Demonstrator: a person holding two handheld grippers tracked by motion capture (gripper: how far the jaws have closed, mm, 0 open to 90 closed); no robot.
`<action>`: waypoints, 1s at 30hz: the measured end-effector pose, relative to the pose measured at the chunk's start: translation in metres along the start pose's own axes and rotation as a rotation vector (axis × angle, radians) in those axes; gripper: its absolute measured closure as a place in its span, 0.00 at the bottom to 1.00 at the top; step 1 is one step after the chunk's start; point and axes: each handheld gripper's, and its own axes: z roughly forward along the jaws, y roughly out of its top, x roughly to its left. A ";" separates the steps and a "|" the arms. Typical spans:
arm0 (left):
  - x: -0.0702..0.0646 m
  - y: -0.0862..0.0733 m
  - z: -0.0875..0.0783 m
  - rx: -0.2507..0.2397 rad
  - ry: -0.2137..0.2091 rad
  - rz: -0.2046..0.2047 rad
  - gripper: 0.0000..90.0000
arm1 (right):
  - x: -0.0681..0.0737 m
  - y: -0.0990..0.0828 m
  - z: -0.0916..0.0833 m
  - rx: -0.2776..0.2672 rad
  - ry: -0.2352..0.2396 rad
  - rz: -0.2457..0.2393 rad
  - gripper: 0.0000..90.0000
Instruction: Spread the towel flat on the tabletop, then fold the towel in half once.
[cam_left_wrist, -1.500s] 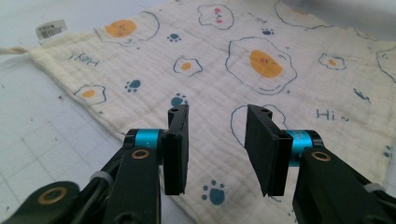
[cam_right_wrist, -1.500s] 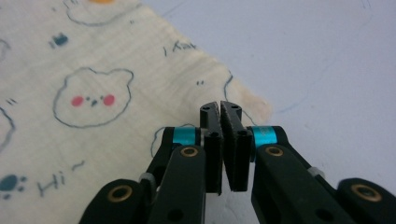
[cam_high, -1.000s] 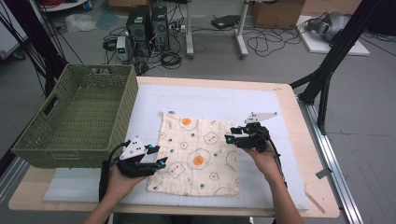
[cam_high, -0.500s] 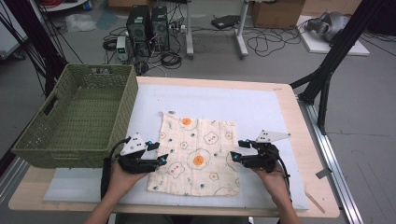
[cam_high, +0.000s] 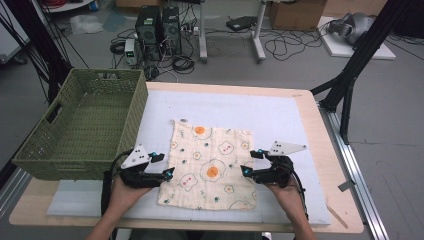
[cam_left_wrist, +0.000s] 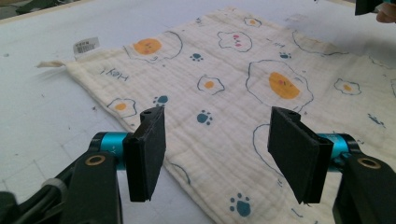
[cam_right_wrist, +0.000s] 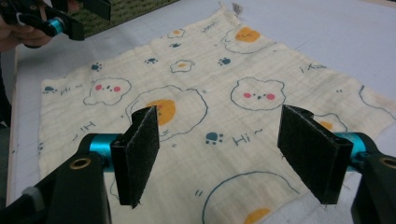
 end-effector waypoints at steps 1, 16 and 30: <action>0.000 0.000 0.000 0.000 0.000 0.001 0.41 | 0.001 0.000 0.000 0.007 0.000 -0.002 0.32; -0.008 0.002 0.006 0.011 -0.031 0.028 0.42 | 0.002 -0.002 0.003 0.006 0.005 -0.016 0.29; -0.004 0.002 0.006 0.013 -0.019 0.032 0.42 | 0.002 -0.003 0.002 0.017 -0.002 -0.025 0.29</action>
